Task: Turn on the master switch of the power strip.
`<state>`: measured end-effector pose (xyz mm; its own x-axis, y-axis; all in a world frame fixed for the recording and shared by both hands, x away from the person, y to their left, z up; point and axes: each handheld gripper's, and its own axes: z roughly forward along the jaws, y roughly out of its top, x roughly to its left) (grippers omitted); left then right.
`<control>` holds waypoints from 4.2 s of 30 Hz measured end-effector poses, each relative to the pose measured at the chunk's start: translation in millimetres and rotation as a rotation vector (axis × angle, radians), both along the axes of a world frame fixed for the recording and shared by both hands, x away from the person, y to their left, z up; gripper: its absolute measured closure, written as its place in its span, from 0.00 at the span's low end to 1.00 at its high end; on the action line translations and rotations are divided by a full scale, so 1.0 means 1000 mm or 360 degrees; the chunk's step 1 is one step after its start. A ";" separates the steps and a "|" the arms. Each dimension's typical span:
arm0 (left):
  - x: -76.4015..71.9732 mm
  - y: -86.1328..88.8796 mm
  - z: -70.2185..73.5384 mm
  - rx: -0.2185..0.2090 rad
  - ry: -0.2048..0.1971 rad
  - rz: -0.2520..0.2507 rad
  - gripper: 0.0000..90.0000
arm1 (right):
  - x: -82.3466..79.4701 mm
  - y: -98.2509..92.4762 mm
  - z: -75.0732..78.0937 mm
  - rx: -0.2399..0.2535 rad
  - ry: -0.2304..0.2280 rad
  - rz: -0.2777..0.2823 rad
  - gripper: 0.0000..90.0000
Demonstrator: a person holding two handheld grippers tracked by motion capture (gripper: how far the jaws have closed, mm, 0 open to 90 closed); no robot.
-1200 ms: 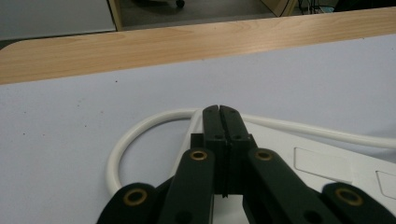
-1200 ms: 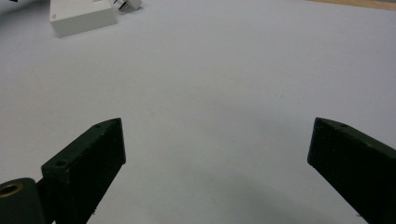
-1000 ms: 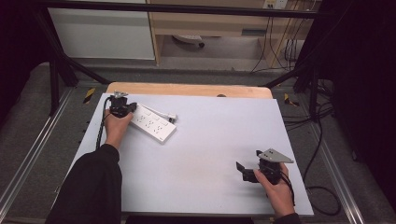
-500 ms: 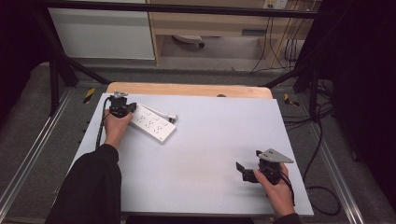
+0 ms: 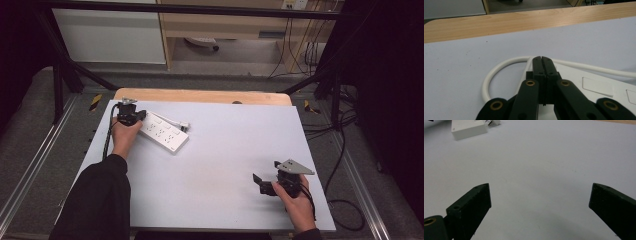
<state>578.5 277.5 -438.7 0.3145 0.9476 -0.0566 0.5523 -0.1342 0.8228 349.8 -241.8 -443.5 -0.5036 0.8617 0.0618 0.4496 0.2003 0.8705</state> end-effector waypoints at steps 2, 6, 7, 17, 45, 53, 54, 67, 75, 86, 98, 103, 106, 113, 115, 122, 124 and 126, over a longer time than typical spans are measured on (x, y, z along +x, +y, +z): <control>0.000 0.000 0.000 0.0008 0.0001 -0.0001 1.00 | 0.000 0.000 0.000 -0.0001 0.0000 0.0001 0.05; 0.000 -0.001 0.000 0.0019 0.0002 -0.0001 1.00 | 0.000 0.000 0.000 0.0001 0.0001 0.0001 0.05; 0.000 -0.001 0.000 0.0026 0.0001 -0.0003 1.00 | 0.000 0.000 0.000 0.0001 0.0001 0.0001 0.05; 0.000 -0.002 0.001 0.0047 0.0003 -0.0002 1.00 | 0.000 0.000 0.000 0.0005 0.0009 0.0003 0.05; 0.001 -0.006 0.002 0.0083 0.0029 -0.0012 1.00 | -0.001 0.001 0.000 0.0005 0.0020 0.0007 0.05; 0.001 -0.006 0.002 0.0085 0.0027 -0.0007 1.00 | 0.000 0.001 -0.001 0.0000 0.0017 0.0010 0.05; 0.001 -0.007 0.002 0.0088 0.0027 -0.0001 1.00 | 0.000 0.001 -0.001 0.0004 0.0019 0.0009 0.05; -0.001 -0.009 0.005 0.0083 0.0013 -0.0013 1.00 | 0.000 0.000 0.000 0.0013 0.0010 0.0009 0.05; -0.006 -0.012 0.009 0.0045 -0.0056 -0.0021 1.00 | -0.001 0.000 0.001 0.0022 -0.0001 0.0008 0.05; -0.012 -0.012 0.015 -0.0011 -0.0079 -0.0049 1.00 | 0.000 0.000 0.001 0.0021 -0.0002 0.0013 0.05; -0.022 -0.017 0.026 -0.0063 -0.0107 -0.0071 0.70 | 0.000 0.001 0.002 0.0025 -0.0006 0.0017 0.05; -0.026 -0.018 0.028 -0.0105 -0.0099 -0.0091 0.49 | 0.000 0.001 0.002 0.0023 -0.0008 0.0023 0.05; -0.030 -0.019 0.030 -0.0141 -0.0113 -0.0113 0.42 | 0.000 0.001 0.003 0.0021 -0.0009 0.0026 0.04; -0.038 -0.023 0.033 -0.0195 -0.0092 -0.0126 0.10 | 0.000 0.002 0.003 0.0022 -0.0018 0.0033 0.04; -0.041 -0.023 0.033 -0.0214 -0.0092 -0.0143 0.09 | 0.000 0.002 0.003 0.0021 -0.0015 0.0035 0.04; -0.054 -0.026 0.036 -0.0203 -0.0107 -0.0164 0.09 | 0.001 0.002 0.004 0.0021 -0.0018 0.0030 0.04; -0.059 -0.025 0.038 -0.0213 -0.0114 -0.0167 0.09 | 0.001 0.002 0.004 0.0024 -0.0014 0.0031 0.04; -0.063 -0.024 0.040 -0.0216 -0.0126 -0.0174 0.09 | 0.001 0.002 0.004 0.0026 -0.0012 0.0031 0.04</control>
<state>515.1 253.5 -399.2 0.4239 0.8928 -0.1525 0.4731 -0.0747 0.8778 350.4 -239.6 -439.8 -0.5207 0.8507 0.0718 0.4392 0.1948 0.8770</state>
